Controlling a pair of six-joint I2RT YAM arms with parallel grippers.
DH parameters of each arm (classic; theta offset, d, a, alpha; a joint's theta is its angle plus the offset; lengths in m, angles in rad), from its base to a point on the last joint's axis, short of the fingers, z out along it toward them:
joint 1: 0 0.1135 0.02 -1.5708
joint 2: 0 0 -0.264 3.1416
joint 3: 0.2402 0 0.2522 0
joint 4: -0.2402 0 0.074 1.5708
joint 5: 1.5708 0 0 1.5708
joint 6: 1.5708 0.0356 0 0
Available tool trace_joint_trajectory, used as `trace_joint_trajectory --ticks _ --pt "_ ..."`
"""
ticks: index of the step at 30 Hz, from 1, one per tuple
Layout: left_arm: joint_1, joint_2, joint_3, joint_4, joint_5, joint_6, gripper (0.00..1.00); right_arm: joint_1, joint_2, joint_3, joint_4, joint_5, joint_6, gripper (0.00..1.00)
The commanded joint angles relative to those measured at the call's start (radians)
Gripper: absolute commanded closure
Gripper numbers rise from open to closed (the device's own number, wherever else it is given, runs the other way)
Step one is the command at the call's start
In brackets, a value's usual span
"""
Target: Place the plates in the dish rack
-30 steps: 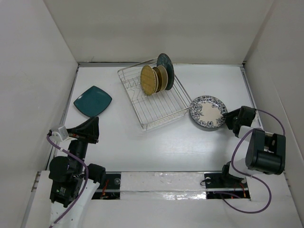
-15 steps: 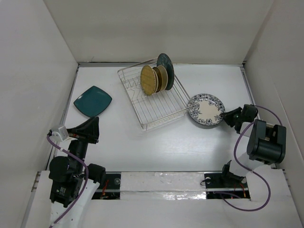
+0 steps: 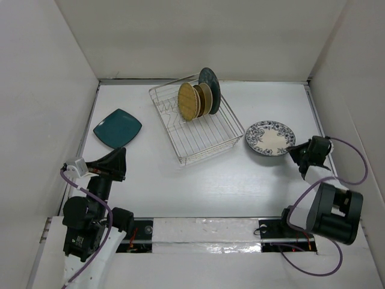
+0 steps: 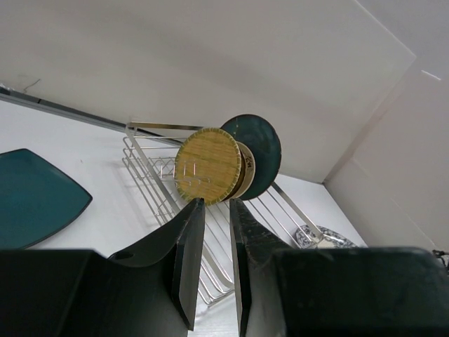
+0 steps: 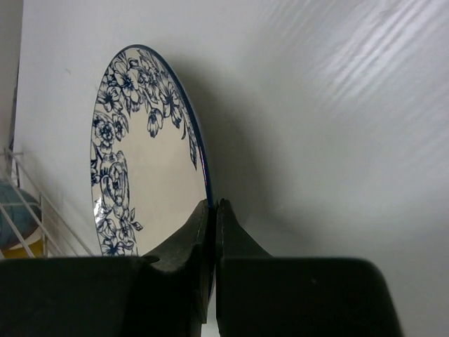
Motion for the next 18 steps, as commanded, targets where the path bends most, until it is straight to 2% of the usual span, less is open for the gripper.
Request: trace_joint_trajectory --ticks 1,13,16,18 --pt "-0.008 0.019 0.004 0.047 0.016 0.013 0.82 -0.005 -0.169 0.050 -0.058 0.130 0.010 1.00" --pt "-0.008 0.034 0.007 0.037 0.013 0.012 0.83 0.047 -0.447 0.242 -0.130 0.146 -0.054 1.00" --pt "-0.008 0.037 0.005 0.039 0.013 0.012 0.82 0.148 -0.451 0.350 -0.133 0.150 -0.100 1.00" --pt "-0.008 0.039 0.005 0.039 0.013 0.012 0.83 0.286 -0.412 0.462 -0.157 0.178 -0.152 1.00"
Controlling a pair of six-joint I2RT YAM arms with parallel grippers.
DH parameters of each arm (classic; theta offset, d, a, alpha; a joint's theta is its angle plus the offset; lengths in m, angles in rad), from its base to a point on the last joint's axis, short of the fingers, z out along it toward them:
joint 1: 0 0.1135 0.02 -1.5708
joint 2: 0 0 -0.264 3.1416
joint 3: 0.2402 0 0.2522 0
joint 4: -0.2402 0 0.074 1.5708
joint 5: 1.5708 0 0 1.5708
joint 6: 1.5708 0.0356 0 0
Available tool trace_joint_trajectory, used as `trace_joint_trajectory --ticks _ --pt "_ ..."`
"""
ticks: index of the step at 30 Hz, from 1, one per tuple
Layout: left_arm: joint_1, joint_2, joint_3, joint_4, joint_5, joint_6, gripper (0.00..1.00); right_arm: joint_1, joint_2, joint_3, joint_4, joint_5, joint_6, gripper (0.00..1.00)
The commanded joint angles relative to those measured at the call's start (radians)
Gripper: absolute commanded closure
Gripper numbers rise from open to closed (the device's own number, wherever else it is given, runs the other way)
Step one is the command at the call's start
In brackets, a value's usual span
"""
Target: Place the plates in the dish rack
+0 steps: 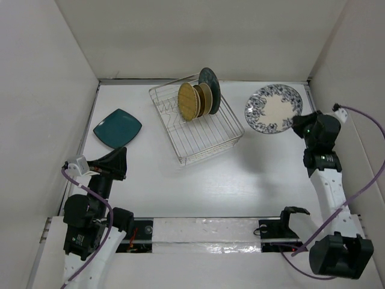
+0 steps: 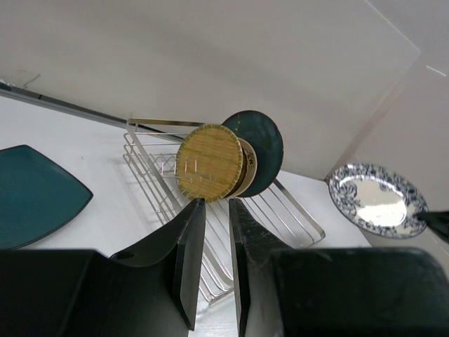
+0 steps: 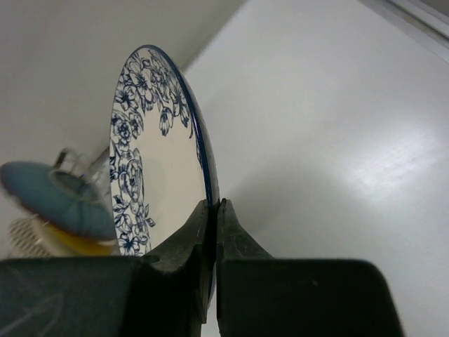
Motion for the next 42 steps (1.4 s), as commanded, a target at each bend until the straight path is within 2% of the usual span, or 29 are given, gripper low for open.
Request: trace_joint_trajectory --ticks 1,2,3,5,6,9,10,11,13,16,17,20,21,24,26,35,42 --pt "-0.008 0.024 0.005 0.039 0.009 0.013 0.83 0.182 0.041 0.227 0.161 0.003 -0.039 1.00" --pt "-0.008 0.026 0.005 0.038 0.007 0.012 0.82 0.234 0.069 0.262 0.157 0.034 -0.072 1.00" --pt "-0.008 0.026 0.005 0.036 0.006 0.012 0.83 0.338 0.099 0.331 0.158 0.100 -0.092 1.00" --pt "-0.008 0.029 0.005 0.036 0.004 0.012 0.82 0.426 0.214 0.414 0.135 0.151 -0.143 1.00" --pt "-0.008 0.029 0.007 0.035 0.004 0.012 0.83 0.503 0.256 0.505 0.132 0.175 -0.163 1.00" --pt "-0.008 0.030 0.004 0.036 0.006 0.010 0.82 0.597 0.453 0.676 0.069 0.220 -0.239 1.00" --pt "-0.008 0.032 0.004 0.036 0.007 0.010 0.82 0.646 0.506 0.801 0.052 0.232 -0.258 1.00" --pt "-0.008 0.033 0.004 0.036 0.007 0.009 0.83 0.667 0.608 0.863 0.014 0.243 -0.295 1.00" --pt "-0.008 0.035 0.004 0.036 0.009 0.009 0.83 0.715 0.710 1.057 -0.040 0.271 -0.329 1.00" --pt "-0.008 0.036 0.002 0.035 0.004 0.007 0.82 0.753 0.885 1.227 -0.130 0.329 -0.385 1.00" --pt "-0.008 0.040 0.002 0.035 0.004 0.007 0.83 0.781 0.923 1.328 -0.170 0.347 -0.411 1.00" --pt "-0.008 0.043 0.002 0.033 0.004 0.004 0.83 0.828 1.049 1.446 -0.215 0.465 -0.491 1.00" --pt "-0.008 0.044 0.002 0.033 0.004 0.004 0.82 0.865 1.075 1.511 -0.219 0.555 -0.520 1.00" --pt "-0.008 0.047 0.004 0.032 0.001 0.004 0.82 0.920 1.162 1.598 -0.210 0.698 -0.628 1.00" --pt "-0.008 0.047 0.004 0.032 0.001 0.004 0.83 0.930 1.213 1.632 -0.201 0.740 -0.669 1.00" --pt "-0.008 0.046 0.004 0.029 -0.002 0.003 0.83 1.016 1.304 1.649 -0.033 0.959 -0.932 1.00" --pt "-0.008 0.047 0.004 0.029 -0.002 0.003 0.82 1.016 1.290 1.640 0.014 0.958 -0.947 1.00"
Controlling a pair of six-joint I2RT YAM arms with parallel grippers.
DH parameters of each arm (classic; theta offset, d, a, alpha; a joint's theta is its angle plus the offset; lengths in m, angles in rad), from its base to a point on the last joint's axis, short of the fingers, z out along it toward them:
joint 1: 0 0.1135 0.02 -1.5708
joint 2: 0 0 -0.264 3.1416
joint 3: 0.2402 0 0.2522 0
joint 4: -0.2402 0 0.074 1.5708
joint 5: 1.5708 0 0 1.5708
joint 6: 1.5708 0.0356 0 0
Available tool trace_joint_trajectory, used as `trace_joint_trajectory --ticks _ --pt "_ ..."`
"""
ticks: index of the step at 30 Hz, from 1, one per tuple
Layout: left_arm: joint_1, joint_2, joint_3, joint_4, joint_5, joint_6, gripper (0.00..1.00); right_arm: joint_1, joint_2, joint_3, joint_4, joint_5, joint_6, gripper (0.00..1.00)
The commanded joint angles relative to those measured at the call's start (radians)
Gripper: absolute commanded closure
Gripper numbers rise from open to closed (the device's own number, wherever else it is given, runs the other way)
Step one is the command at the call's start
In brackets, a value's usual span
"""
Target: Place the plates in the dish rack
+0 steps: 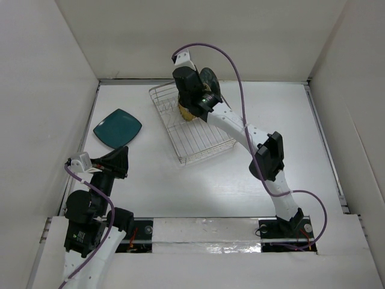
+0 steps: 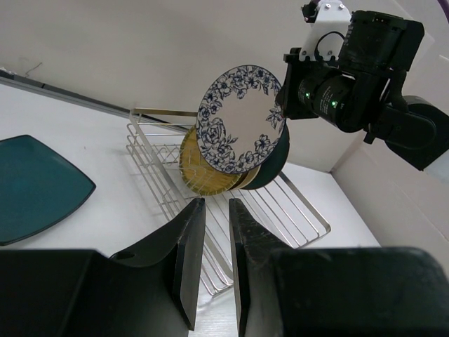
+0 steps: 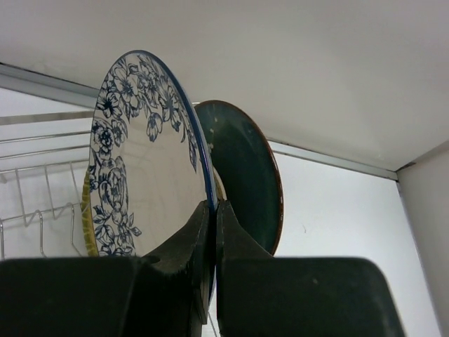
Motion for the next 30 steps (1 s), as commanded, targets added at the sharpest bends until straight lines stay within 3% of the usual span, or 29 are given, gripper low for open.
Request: trace_joint_trajectory --ticks 1,22,26,27,28,30 --pt "-0.007 0.014 0.005 0.036 -0.002 0.005 0.83 0.003 -0.044 0.071 0.210 0.073 -0.044 1.00" --pt "0.002 0.026 0.002 0.039 0.003 0.002 0.82 0.118 0.091 -0.057 0.193 0.002 0.035 1.00" --pt "0.002 0.040 0.001 0.040 0.006 0.000 0.83 0.118 0.064 -0.126 0.195 -0.029 0.128 1.00" --pt "0.011 0.043 0.002 0.039 0.006 0.000 0.82 0.118 0.054 -0.144 0.198 -0.032 0.142 0.95" --pt "0.012 0.052 0.001 0.039 0.004 0.002 0.82 0.118 0.045 -0.174 0.200 -0.032 0.159 0.81" --pt "0.034 0.063 0.002 0.037 0.003 0.000 0.82 0.118 0.010 -0.196 0.200 -0.033 0.202 0.65"
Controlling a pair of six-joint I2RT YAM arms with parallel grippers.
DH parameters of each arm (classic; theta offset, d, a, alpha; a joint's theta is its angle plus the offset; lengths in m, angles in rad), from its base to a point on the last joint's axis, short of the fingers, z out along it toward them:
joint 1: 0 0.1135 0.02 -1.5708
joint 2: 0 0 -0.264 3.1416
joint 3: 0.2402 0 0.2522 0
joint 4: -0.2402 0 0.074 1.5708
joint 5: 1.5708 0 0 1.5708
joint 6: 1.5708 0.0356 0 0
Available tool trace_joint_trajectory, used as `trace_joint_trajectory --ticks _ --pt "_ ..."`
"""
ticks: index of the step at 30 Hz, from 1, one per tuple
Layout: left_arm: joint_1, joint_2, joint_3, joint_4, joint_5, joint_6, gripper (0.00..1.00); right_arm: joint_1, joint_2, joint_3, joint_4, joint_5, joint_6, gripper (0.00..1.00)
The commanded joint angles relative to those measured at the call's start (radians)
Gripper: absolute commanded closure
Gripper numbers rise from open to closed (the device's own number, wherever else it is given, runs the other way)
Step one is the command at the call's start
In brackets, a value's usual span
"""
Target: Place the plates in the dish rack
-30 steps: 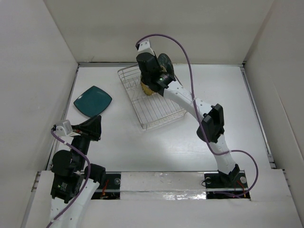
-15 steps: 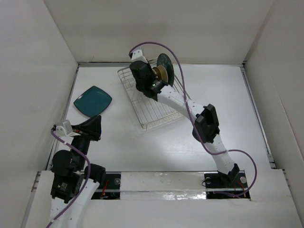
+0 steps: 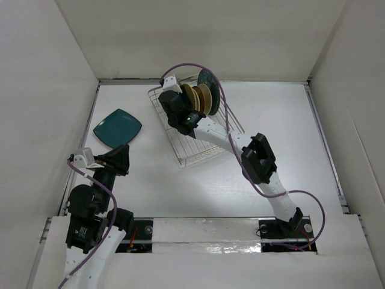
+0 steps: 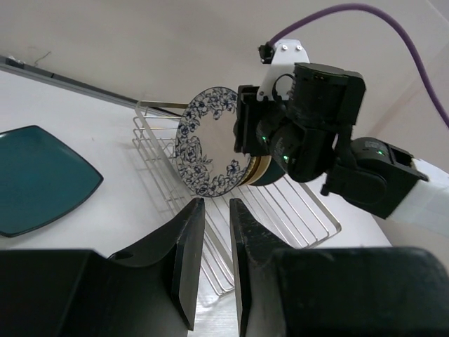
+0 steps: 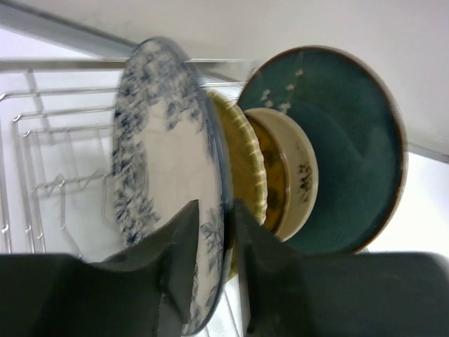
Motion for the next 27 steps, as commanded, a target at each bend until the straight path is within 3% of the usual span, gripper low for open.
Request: trace_joint_trajectory --ticks 1,3,4,5,8,12,15,16,17,23,24,27 --pt "0.022 0.042 0.002 0.038 0.005 0.001 0.81 0.025 -0.087 -0.064 0.044 -0.043 0.127 0.49" --pt "0.022 0.061 0.005 0.039 -0.001 -0.002 0.81 0.025 -0.147 -0.093 0.044 -0.065 0.174 0.35" --pt "0.022 0.081 0.008 0.039 -0.012 -0.002 0.80 0.012 -0.170 -0.108 0.041 -0.092 0.190 0.23" --pt "0.022 0.090 0.008 0.039 -0.015 -0.002 0.80 0.012 -0.194 -0.137 0.032 -0.112 0.211 0.19" --pt "0.022 0.148 0.016 0.036 -0.032 0.002 0.79 0.003 -0.305 -0.202 0.021 -0.186 0.259 0.12" --pt "0.022 0.240 0.034 0.033 -0.029 -0.008 0.80 -0.006 -0.507 -0.469 0.079 -0.259 0.317 0.12" --pt "0.022 0.322 0.050 0.061 -0.010 -0.050 0.88 -0.006 -0.690 -0.637 0.133 -0.316 0.378 0.30" --pt "0.022 0.360 0.051 0.075 0.014 -0.062 1.00 0.004 -0.731 -0.753 0.139 -0.348 0.392 0.78" --pt "0.022 0.377 0.053 0.103 0.026 -0.074 1.00 0.005 -0.812 -0.809 0.185 -0.359 0.430 1.00" --pt "0.022 0.497 0.021 0.200 -0.007 -0.232 0.99 0.024 -1.026 -1.126 0.253 -0.447 0.486 1.00" --pt "0.022 0.504 -0.002 0.240 -0.032 -0.249 0.93 0.025 -1.084 -1.157 0.260 -0.457 0.493 0.98" --pt "0.022 0.500 -0.079 0.275 -0.205 -0.332 0.62 0.025 -1.182 -1.271 0.310 -0.546 0.516 0.84"
